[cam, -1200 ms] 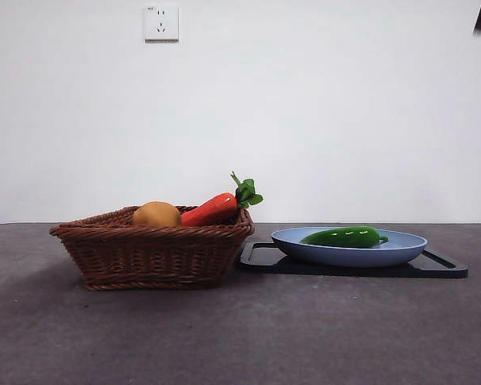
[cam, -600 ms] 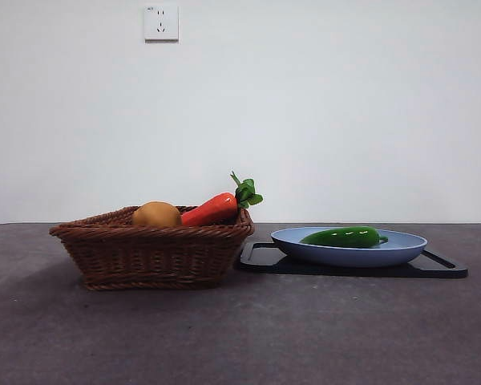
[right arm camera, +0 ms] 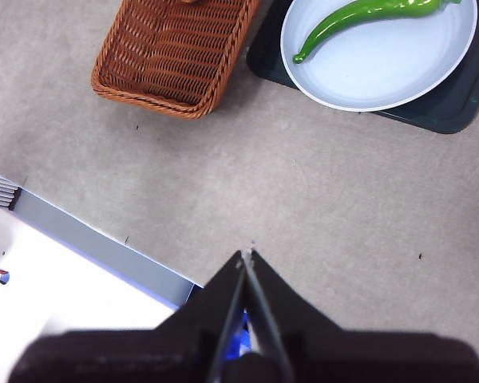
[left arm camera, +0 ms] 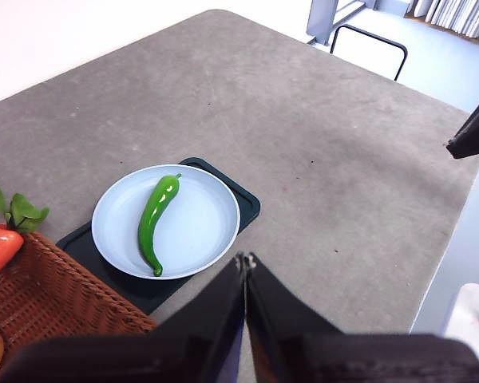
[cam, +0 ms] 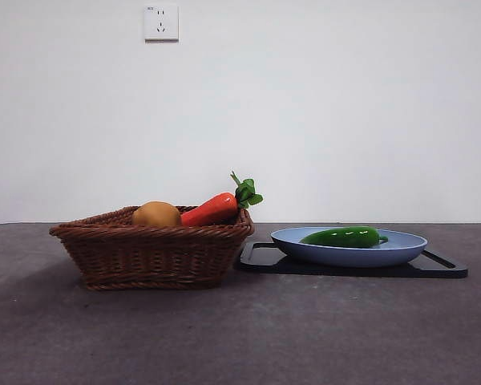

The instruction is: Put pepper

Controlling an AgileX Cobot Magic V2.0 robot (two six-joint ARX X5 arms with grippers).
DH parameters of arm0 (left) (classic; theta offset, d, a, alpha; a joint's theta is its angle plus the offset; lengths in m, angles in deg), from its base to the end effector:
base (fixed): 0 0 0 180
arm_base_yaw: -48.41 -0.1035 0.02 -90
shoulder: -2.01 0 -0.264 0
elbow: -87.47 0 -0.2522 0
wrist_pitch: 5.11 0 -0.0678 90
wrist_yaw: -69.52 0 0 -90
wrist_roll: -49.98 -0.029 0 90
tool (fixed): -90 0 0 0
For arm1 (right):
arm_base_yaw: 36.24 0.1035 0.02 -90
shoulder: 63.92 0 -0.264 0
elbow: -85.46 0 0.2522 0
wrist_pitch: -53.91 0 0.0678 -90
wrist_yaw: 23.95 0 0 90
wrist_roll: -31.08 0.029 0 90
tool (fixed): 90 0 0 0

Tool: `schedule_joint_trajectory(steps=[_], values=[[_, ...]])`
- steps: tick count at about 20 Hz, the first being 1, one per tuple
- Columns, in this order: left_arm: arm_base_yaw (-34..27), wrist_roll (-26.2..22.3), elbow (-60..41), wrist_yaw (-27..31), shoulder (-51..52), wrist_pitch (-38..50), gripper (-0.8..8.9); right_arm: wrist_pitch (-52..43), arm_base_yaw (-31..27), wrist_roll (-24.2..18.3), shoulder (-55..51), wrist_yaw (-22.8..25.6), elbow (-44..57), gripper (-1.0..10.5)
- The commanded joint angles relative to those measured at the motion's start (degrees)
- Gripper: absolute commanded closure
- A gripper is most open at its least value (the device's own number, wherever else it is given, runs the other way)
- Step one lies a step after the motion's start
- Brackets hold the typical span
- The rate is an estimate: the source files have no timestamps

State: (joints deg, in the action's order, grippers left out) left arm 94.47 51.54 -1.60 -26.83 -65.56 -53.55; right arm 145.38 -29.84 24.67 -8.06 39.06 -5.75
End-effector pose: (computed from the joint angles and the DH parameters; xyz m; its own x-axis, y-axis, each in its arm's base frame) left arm 0.1631 -0.1738 0.4066 0.5450 -0.7249 -0.4213 0.7769 0.6256 -0.0715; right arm 0.1275 0.0275 0.3902 0.4431 0.5064 -0.7398 -0.4407 0.8416 0.3122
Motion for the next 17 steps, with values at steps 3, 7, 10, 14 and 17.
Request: schedule_joint_trajectory(steps=[3, 7, 10, 14, 17], values=[[-1.86, -5.97, 0.87, 6.6, 0.17, 0.04, 8.05, 0.79, 0.07, 0.37, 0.35, 0.11, -1.03, 9.4], [-12.24, -9.27, 0.81, 9.11, 5.05, 4.57, 8.05, 0.79, 0.07, 0.39, 0.33, 0.09, -1.05, 9.4], [-21.53, -10.14, 0.44, 9.14, 10.75, 5.7, 8.05, 0.79, 0.04, 0.37, 0.39, 0.13, -1.03, 9.4], [-34.34, -10.99, -10.38, 9.09, 21.64, 17.14, 8.05, 0.79, 0.07, 0.39, 0.37, 0.11, -1.03, 9.4], [-40.35, -10.99, -25.0, 9.25, 31.52, 28.57, 8.05, 0.79, 0.07, 0.39, 0.39, 0.11, -1.05, 9.4]])
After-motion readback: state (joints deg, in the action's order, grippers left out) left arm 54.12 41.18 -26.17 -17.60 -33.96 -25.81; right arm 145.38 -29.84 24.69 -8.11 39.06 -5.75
